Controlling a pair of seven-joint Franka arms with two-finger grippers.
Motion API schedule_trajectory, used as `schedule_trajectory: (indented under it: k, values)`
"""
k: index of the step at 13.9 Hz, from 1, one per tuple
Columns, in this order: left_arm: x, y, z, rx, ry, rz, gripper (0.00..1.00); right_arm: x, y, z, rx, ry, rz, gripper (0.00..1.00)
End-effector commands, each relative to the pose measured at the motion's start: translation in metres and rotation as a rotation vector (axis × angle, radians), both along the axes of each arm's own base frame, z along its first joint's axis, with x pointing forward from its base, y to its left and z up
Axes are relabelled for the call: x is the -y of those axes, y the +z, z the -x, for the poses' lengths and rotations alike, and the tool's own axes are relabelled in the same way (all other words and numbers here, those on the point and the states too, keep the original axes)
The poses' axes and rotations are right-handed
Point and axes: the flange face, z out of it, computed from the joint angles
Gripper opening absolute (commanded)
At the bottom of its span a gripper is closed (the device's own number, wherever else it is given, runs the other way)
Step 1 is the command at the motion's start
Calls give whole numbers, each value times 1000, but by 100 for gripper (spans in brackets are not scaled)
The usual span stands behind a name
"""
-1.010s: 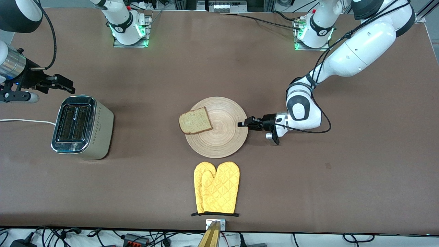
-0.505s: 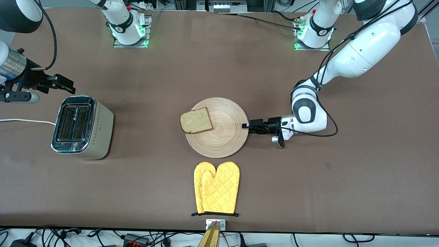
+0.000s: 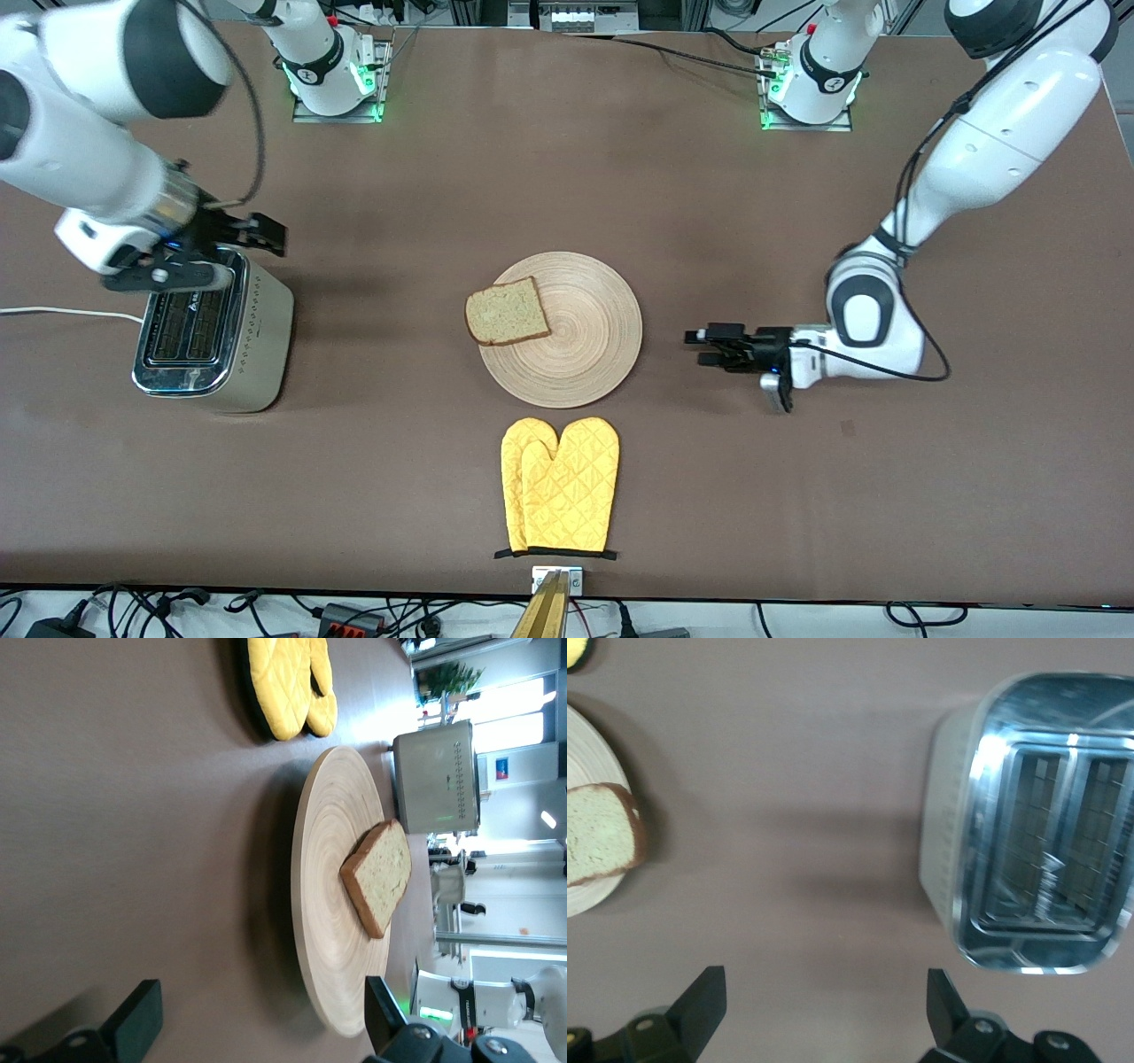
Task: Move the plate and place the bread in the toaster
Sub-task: 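Move the right gripper to the bread while the left gripper withdraws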
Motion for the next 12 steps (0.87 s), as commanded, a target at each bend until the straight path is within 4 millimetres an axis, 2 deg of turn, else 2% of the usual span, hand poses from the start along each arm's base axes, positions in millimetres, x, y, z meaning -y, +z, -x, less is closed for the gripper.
schedule_trajectory:
  k: [1,4,5,8,10,12]
  values:
    - [-22,27,-18,-26,-66,-48,100,-45,-35,-14,4,4,-41,100]
    - [-43,45,-28,-63,-131,-131,100,-77,-82,-20,-50,-19,-132,100]
    - [-50,58,-33,-69,-145,-166,100,-96,-98,-21,-41,-10,-152,100]
    - [-69,87,-41,-85,-251,-305,100,-123,-137,-27,-13,-43,-166,100]
    - [-84,106,-49,-91,-293,-402,100,-147,-158,-24,0,-28,-178,88]
    - [-96,121,-51,-108,-343,-486,100,-149,-177,-28,5,-58,-204,84]
